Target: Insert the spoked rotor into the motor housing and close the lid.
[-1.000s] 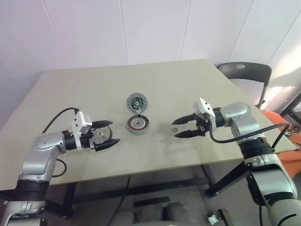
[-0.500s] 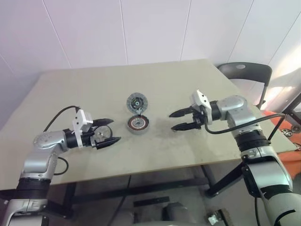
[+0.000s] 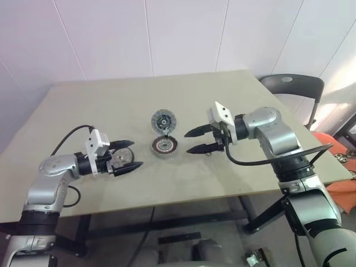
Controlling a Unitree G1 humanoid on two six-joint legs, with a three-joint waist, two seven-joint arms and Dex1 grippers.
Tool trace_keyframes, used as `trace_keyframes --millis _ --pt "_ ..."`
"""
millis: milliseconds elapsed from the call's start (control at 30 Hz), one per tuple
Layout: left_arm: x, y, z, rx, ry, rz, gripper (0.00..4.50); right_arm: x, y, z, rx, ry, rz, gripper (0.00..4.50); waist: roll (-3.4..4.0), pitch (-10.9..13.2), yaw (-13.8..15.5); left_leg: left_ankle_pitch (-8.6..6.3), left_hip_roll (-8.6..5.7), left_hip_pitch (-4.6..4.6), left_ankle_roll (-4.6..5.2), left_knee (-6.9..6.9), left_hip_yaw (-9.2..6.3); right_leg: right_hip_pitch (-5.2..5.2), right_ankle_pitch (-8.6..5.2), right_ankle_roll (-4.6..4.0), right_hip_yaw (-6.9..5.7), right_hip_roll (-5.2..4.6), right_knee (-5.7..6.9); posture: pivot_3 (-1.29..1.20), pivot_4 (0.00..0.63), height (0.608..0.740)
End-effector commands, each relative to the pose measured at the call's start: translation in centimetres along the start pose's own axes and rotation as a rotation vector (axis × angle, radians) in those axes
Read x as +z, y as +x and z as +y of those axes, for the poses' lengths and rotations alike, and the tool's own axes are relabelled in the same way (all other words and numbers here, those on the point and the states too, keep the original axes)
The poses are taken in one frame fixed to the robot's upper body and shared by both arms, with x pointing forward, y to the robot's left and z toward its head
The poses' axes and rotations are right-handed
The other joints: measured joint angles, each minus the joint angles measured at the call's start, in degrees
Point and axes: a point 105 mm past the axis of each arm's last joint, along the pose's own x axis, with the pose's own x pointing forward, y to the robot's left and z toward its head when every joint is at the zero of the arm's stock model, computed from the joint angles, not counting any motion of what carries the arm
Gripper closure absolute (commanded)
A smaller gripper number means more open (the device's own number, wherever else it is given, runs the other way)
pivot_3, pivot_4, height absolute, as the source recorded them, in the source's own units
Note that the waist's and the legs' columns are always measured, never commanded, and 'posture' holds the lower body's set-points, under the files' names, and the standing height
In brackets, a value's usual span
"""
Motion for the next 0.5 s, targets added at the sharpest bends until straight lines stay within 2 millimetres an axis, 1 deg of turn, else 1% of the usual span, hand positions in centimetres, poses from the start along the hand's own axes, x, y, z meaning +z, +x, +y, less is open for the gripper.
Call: trace_keyframes --millis 33,133,200,400,500 --pt "1.3 -0.4 0.4 0.011 0.039 -0.027 0.0 0.1 -1.0 -0.1 -0.03 -0.023 -0.018 1.84 0.0 0.0 0.04 0.0 -0.01 0.0 0.0 0.0 0.01 0.0 0.0 0.0 0.0 0.0 -0.01 0.0 0.0 0.74" --pt "1.4 -0.4 0.5 0.011 0.039 -0.028 0.0 -1.0 -1.4 -0.6 -0.049 -0.005 -0.014 1.84 0.0 0.0 -0.15 0.0 -0.01 0.02 0.0 0.01 0.03 0.01 -0.01 -0.01 0.0 0.02 0.01 0.0 0.0 0.74" --pt "1.4 -0.4 0.5 0.011 0.04 -0.028 0.0 -1.2 -1.5 -1.1 -0.055 0.0 -0.014 1.84 0.0 0.0 -0.32 0.0 0.0 0.05 0.0 0.01 0.03 0.03 -0.01 -0.01 -0.02 0.05 0.02 0.0 0.0 0.74" --pt "1.5 -0.5 0.7 0.013 0.044 -0.027 0.0 -1.1 -1.8 -3.2 -0.082 0.009 -0.014 1.84 0.02 0.02 -0.48 0.0 0.0 0.06 0.0 0.01 0.05 0.02 0.0 0.0 -0.01 0.06 0.03 0.0 0.0 0.74" --pt "1.6 -0.6 0.8 0.015 0.046 -0.026 0.0 -0.7 -2.0 -3.3 -0.078 0.003 -0.02 1.84 0.01 0.01 -0.41 0.0 0.01 0.04 0.0 0.0 0.02 0.02 0.0 0.0 0.0 0.04 0.02 0.0 0.0 0.74"
